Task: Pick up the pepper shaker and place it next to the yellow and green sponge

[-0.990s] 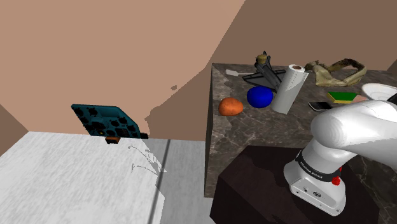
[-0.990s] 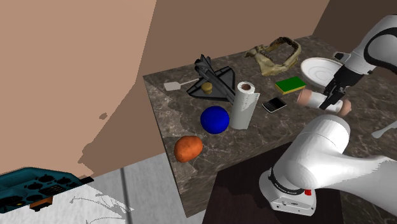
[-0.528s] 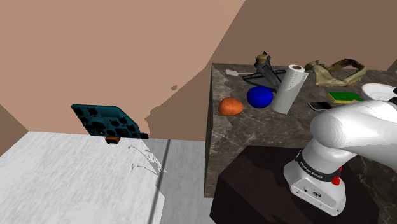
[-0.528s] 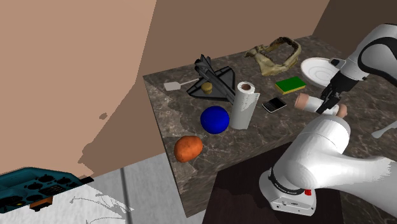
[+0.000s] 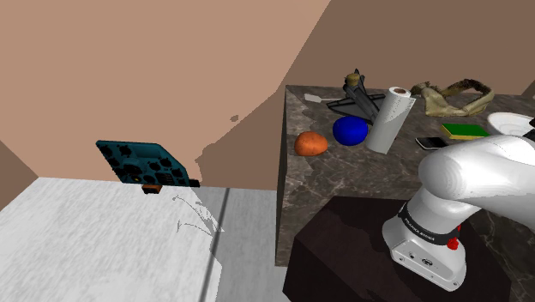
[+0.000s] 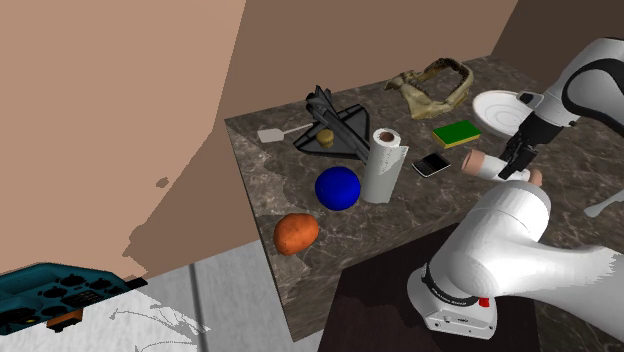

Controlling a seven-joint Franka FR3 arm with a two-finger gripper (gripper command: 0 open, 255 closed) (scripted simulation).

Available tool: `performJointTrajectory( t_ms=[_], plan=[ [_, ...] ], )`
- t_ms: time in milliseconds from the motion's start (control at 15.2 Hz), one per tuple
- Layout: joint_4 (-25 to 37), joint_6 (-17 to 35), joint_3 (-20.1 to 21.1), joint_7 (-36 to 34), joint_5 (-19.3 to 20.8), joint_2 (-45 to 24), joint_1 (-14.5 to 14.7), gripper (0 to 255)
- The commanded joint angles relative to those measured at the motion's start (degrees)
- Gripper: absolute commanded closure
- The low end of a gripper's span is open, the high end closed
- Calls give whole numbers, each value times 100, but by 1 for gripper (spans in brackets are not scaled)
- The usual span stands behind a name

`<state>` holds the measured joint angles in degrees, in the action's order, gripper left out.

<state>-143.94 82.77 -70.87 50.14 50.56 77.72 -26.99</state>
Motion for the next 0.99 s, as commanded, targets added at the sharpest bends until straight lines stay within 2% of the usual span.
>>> performJointTrajectory(
  t_ms=[0, 132, 396, 924],
  plan=[
    [0, 0, 0, 0, 0, 0, 0, 0],
    [0, 0, 0, 0, 0, 0, 0, 0],
    [618, -419, 484, 77, -466, -195, 231, 0],
    [618, -420, 484, 77, -466, -194, 232, 0]
  ],
)
